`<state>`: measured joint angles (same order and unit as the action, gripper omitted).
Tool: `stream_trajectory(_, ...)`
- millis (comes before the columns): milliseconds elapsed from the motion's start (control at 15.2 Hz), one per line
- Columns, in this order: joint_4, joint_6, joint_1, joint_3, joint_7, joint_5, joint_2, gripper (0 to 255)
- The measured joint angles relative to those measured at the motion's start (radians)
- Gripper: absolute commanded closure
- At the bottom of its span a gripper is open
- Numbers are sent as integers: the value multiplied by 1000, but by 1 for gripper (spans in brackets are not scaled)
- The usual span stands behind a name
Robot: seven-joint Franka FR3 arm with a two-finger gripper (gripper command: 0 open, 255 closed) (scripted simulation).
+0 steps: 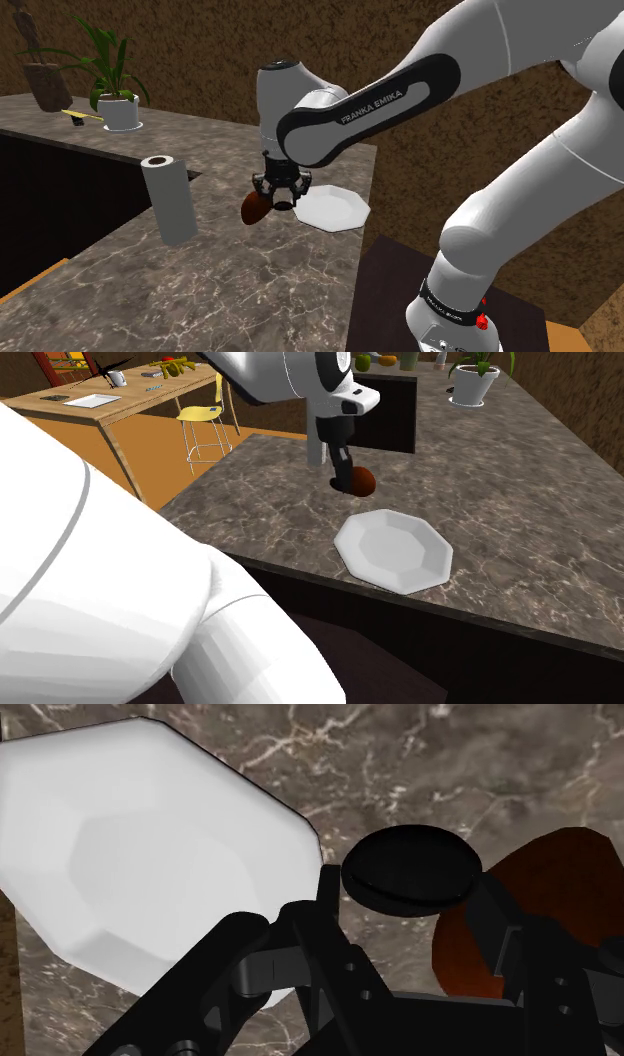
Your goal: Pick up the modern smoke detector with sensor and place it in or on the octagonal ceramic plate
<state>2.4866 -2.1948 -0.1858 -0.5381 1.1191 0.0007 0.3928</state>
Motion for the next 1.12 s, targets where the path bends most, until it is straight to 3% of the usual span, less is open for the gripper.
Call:
stream_trajectory(198,-4,26,2,19,-23,7,25,255)
stream_trajectory(660,120,36,-15,170,-205,12,173,255)
stream_trajectory(990,180,28,-62,288,-344,-26,237,255)
stream_trajectory(1122,199,12,-70,304,-363,-33,242,255)
